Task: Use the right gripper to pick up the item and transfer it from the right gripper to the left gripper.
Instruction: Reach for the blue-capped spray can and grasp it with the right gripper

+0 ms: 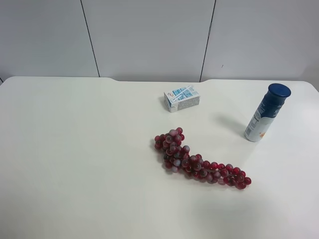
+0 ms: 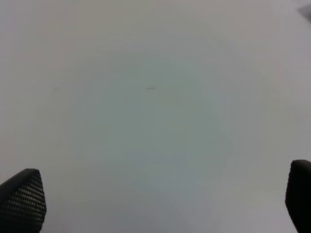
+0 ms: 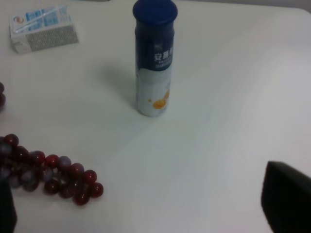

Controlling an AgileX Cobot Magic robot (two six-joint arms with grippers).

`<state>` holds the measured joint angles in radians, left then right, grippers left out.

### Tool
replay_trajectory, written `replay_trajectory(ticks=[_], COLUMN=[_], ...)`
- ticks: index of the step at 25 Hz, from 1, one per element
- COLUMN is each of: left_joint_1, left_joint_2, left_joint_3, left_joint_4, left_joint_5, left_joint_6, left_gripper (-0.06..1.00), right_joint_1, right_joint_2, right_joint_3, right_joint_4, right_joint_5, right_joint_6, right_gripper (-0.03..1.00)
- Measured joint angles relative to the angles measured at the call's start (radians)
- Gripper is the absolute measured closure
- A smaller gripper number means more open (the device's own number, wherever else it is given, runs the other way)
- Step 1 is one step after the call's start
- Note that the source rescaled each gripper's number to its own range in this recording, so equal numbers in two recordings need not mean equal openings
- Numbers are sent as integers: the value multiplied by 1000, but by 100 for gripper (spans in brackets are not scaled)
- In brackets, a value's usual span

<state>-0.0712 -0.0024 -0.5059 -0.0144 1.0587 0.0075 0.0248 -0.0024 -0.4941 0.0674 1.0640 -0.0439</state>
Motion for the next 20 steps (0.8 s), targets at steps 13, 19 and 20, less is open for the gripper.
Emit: replay_trajectory(ticks=[13, 19, 20], left_joint_1=[0, 0, 0], left_joint_2=[0, 0, 0], left_joint_3=[0, 0, 0], left_joint_4=[-1, -1, -1], left_joint_5=[0, 0, 0], left_joint_6=[0, 0, 0], left_gripper=[-6, -6, -6], right_joint_1=[0, 0, 0], right_joint_2=[0, 0, 0], right_joint_3=[0, 0, 0], right_joint_4=[0, 0, 0], right_joint_5=[0, 0, 0], right_joint_6=[0, 0, 0], right_gripper=[-3, -3, -3])
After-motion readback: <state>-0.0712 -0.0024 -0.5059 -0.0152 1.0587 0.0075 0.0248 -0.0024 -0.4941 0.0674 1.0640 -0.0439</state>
